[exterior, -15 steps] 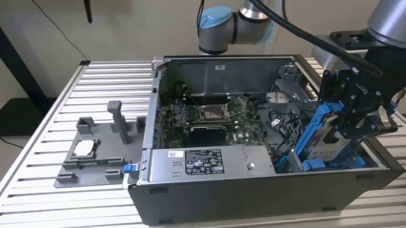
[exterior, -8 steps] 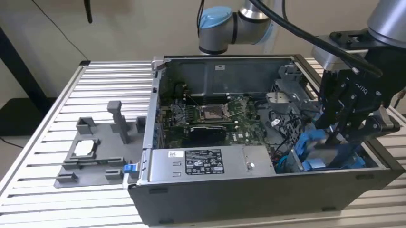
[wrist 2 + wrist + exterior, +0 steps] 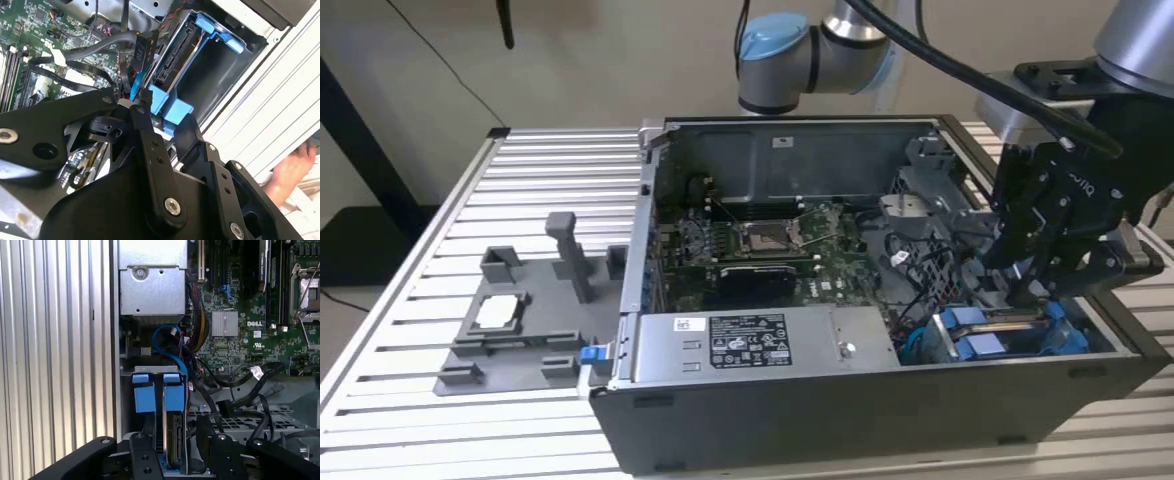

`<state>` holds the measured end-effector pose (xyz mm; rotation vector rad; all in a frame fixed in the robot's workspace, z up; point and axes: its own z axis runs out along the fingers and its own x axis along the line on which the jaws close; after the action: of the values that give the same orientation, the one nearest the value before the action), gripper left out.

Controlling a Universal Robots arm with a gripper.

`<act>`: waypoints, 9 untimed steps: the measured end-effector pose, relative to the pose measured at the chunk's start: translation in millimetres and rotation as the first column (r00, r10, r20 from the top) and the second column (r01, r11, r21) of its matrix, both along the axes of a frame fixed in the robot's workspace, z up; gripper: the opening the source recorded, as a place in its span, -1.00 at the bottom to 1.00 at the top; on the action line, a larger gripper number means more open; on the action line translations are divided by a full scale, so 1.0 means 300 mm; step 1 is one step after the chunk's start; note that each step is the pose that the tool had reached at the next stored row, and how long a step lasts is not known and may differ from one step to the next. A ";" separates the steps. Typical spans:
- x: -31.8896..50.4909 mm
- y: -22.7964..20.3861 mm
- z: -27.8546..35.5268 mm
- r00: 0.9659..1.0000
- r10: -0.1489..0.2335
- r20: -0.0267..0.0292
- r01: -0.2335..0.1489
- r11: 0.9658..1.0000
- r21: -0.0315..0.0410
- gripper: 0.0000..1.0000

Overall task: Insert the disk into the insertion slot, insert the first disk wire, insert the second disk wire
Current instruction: 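Insert the disk into the insertion slot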

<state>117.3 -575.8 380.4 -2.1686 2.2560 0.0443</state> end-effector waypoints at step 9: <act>-0.002 0.005 0.036 1.000 0.000 0.019 0.000 1.000 0.001 -0.07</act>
<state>116.8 -574.4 391.3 -2.1598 2.2453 0.0245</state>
